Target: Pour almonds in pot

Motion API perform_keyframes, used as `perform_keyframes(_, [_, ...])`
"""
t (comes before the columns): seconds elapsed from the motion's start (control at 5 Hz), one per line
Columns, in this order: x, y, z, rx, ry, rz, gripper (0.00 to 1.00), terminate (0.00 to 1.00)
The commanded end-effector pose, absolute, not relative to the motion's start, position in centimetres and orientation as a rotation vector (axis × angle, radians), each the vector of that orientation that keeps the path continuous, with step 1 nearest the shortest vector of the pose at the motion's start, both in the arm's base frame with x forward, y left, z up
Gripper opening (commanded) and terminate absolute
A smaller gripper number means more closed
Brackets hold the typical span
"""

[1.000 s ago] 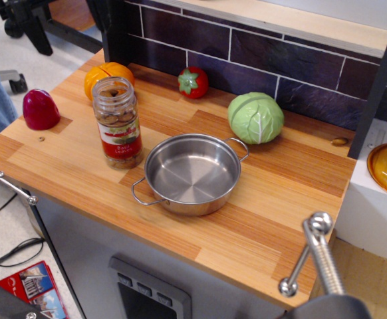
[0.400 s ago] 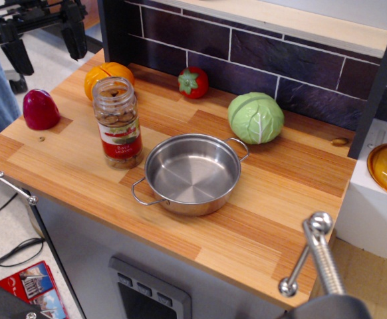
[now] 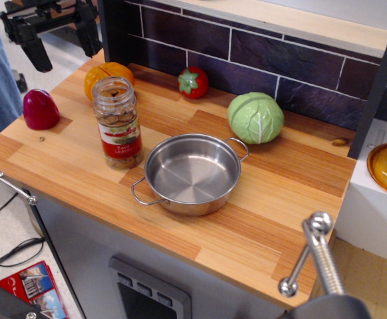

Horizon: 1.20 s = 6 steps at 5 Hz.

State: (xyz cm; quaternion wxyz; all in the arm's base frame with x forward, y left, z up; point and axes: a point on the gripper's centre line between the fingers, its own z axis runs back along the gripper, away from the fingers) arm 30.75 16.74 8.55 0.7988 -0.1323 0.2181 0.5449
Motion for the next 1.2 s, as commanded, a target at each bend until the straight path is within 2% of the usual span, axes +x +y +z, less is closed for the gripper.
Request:
perform_keyframes(0.0, [31.4,15.3,8.6,-0.335,0.447,1.085,1.0,0.0])
perform_keyframes(0.2, [30.6,12.2,8.2,-0.369,0.51,1.095,1.0,0.0])
perform_keyframes(0.4, [29.4,10.0,7.3,-0.361,0.56,1.104,1.0,0.0])
perform_keyframes(0.8, [27.8,8.5,6.0,-0.324,0.621,1.108,1.0,0.0])
perform_keyframes(1.0, [27.7,8.2,5.8,-0.343,0.651,1.107,1.0,0.0])
